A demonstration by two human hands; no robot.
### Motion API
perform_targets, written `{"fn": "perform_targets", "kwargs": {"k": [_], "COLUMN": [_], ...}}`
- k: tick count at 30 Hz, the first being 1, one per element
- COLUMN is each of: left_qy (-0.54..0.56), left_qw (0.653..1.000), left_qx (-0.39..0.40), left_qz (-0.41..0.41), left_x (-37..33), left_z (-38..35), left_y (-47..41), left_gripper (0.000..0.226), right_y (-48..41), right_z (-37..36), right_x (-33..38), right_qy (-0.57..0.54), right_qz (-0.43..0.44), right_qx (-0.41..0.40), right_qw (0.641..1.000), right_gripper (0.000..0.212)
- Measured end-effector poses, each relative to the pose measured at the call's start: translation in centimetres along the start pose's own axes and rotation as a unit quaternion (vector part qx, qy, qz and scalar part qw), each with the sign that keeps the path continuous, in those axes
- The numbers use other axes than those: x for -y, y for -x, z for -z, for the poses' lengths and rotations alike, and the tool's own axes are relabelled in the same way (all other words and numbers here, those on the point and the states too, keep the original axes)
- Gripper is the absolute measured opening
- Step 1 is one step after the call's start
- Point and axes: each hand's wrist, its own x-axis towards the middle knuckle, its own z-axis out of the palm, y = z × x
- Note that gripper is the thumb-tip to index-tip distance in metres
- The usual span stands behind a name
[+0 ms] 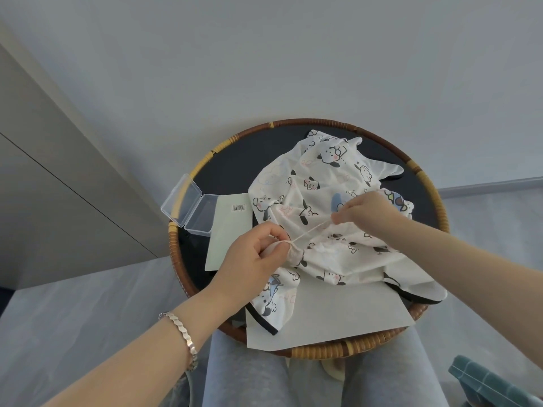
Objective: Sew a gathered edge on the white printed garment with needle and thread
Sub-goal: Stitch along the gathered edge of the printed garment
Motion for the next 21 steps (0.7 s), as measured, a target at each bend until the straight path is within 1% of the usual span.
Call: {"fn": "perform_targets", "kwargs": {"k": [3,4,8,11,13,15,16,18,19,20,21], "left_qy": [0.005,0.007,0.013,0.015,0.013,0.013,0.013,0.014,0.012,0.009,0.004], "left_qw": [1.000,1.000,1.000,1.000,1.000,1.000,1.000,1.000,1.000,1.000,1.000], "left_qx": [0.003,0.003,0.012,0.018,0.021,0.019,0.016,0.006,0.002,-0.003,-0.008], "left_qz": [0.001,0.000,-0.005,-0.002,-0.001,-0.001,-0.001,-0.001,-0.001,-0.003,-0.003], "left_x": [-0.2,-0.2,-0.5,-0.6,-0.6,-0.7,-0.7,-0.7,-0.6,-0.4,-0.2], "left_z": [0.0,0.1,0.3,0.4,0.4,0.4,0.4,0.5,0.5,0.5,0.6], "left_y": [0.1,0.2,0.4,0.4,0.4,0.4,0.4,0.3,0.3,0.2,0.1], "left_gripper": [0.015,0.015,0.016,0.018,0.018,0.018,0.018,0.018,0.018,0.019,0.020], "right_y": [-1.0,-1.1,-1.6,-1.8,-1.7,-1.3,-0.9,0.4,1.4,2.4,3.2], "right_z": [0.4,0.4,-0.1,-0.4,-0.4,-0.5,-0.6,-1.0,-1.2,-1.3,-1.5], "right_x": [-0.9,-1.2,-2.3,-2.6,-2.4,-2.1,-1.7,-0.9,-0.4,0.1,0.5], "right_qy": [0.061,0.081,0.153,0.201,0.212,0.222,0.210,0.116,0.051,0.000,-0.026], "right_qz": [-0.008,-0.007,-0.008,-0.009,-0.006,0.023,0.051,0.128,0.171,0.205,0.226], "right_qx": [-0.046,-0.056,-0.095,-0.131,-0.135,-0.133,-0.135,-0.131,-0.108,-0.064,-0.003], "right_qw": [0.997,0.995,0.984,0.971,0.968,0.966,0.967,0.976,0.978,0.977,0.974], "right_gripper": [0.013,0.013,0.033,0.035,0.035,0.031,0.029,0.020,0.013,0.010,0.011]}}
